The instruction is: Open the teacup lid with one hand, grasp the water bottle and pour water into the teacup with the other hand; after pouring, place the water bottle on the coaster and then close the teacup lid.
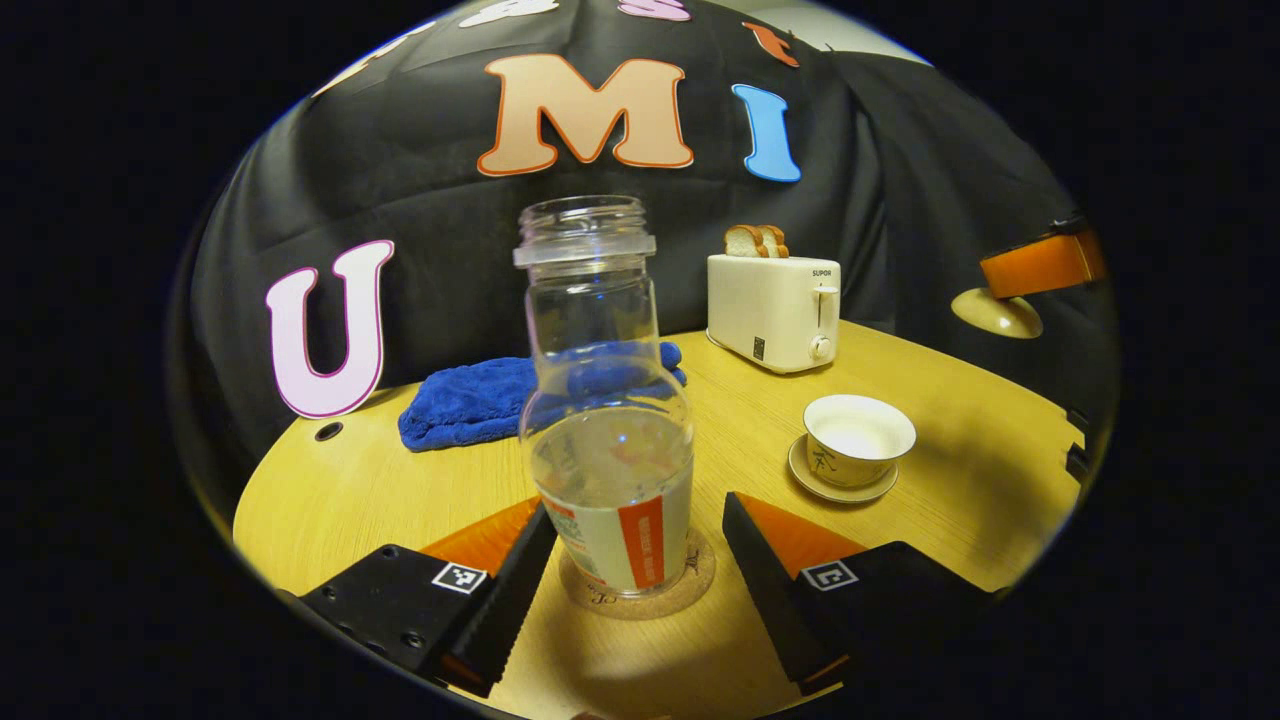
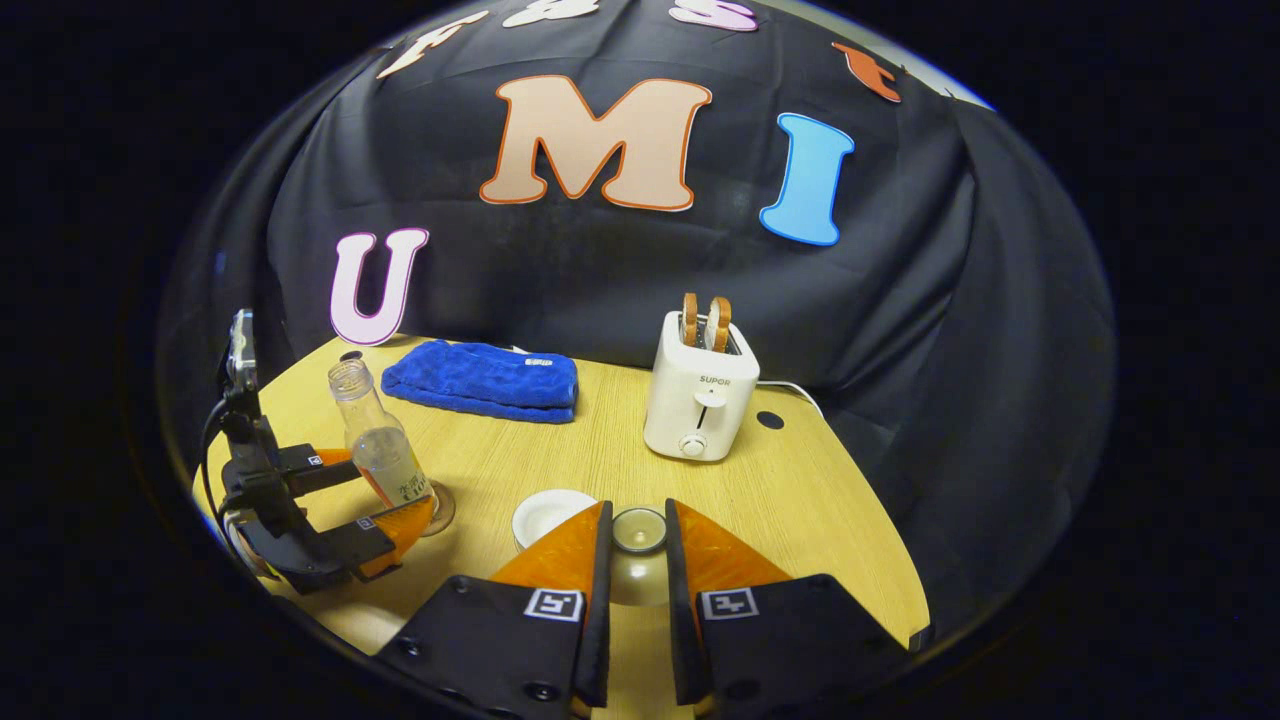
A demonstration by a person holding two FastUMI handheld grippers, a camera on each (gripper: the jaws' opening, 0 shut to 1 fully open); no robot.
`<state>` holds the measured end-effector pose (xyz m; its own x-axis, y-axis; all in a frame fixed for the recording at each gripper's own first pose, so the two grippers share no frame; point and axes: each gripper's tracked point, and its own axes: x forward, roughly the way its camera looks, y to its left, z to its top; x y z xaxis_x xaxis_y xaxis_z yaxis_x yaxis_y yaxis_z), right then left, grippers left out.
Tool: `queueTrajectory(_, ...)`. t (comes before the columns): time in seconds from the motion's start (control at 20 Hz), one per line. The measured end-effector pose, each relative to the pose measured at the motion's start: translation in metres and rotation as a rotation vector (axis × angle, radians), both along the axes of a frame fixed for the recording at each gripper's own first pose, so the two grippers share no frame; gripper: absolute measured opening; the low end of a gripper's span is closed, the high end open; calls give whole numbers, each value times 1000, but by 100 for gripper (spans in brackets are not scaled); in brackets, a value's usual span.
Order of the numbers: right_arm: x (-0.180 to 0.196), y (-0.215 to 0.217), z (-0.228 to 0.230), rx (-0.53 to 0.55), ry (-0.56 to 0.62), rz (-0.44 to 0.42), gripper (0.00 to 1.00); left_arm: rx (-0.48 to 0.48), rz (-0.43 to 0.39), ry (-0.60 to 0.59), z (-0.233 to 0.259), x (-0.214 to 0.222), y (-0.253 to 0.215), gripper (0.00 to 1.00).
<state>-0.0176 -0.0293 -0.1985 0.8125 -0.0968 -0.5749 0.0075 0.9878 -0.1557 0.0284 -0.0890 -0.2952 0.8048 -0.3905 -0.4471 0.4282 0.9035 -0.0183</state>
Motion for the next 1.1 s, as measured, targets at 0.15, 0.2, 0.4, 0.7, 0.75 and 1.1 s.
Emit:
queueTrajectory(0.15, -2, -5, 0, 1, 0, -8, 29, 28, 5, -14, 3, 5, 3, 88)
queueTrajectory(0.2, -4, -8, -1, 7, 1, -16, 29, 33, 5, -16, 4, 5, 4, 80)
queueTrajectory(0.4, -6, -14, -2, 28, -1, -27, 29, 72, -4, -5, 5, 3, 1, 74)
queueTrajectory(0.7, -8, -23, -5, 56, -9, -30, 29, 269, -33, -16, 12, 8, 2, 71)
queueTrajectory(0.75, -8, -25, -5, 63, -10, -32, 29, 305, -41, -16, 12, 8, 2, 70)
queueTrajectory(1.1, -12, -47, -11, 110, -21, -58, 29, 507, -116, -1, 16, 7, -1, 69)
